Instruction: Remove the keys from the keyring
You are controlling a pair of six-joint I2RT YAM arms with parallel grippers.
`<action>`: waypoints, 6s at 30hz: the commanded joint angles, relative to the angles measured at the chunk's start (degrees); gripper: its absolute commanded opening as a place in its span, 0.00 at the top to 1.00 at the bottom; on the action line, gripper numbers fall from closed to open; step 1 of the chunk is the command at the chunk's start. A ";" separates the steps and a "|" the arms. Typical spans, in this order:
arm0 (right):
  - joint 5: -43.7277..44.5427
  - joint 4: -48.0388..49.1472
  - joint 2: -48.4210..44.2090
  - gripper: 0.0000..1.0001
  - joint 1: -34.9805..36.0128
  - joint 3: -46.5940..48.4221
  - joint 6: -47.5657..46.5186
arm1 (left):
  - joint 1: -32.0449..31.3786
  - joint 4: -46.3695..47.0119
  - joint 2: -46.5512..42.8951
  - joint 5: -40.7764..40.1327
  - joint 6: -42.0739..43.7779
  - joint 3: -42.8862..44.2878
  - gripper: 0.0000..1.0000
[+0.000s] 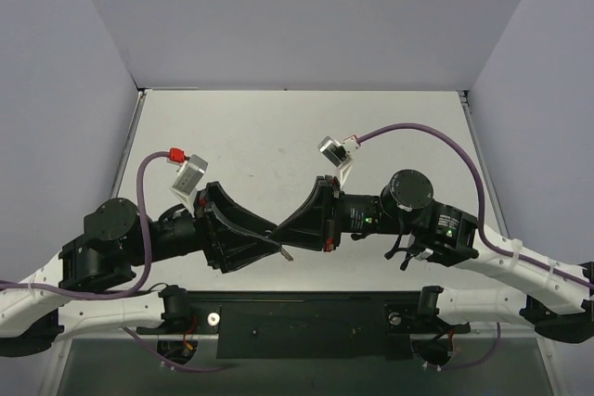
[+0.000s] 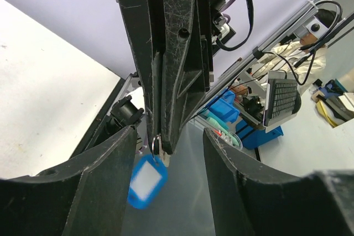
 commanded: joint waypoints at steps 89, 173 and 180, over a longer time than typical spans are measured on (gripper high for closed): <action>-15.64 -14.73 1.99 1.00 -6.30 8.32 -0.47 | -0.05 -26.60 14.37 2.60 8.97 25.22 1.00; -13.96 -13.50 0.49 1.00 -8.77 8.41 -1.79 | -0.05 -22.81 9.80 -0.06 5.53 21.35 1.00; -13.35 -14.65 0.67 1.00 -8.50 9.11 -2.49 | -0.05 -21.94 8.49 -2.43 4.57 20.12 1.00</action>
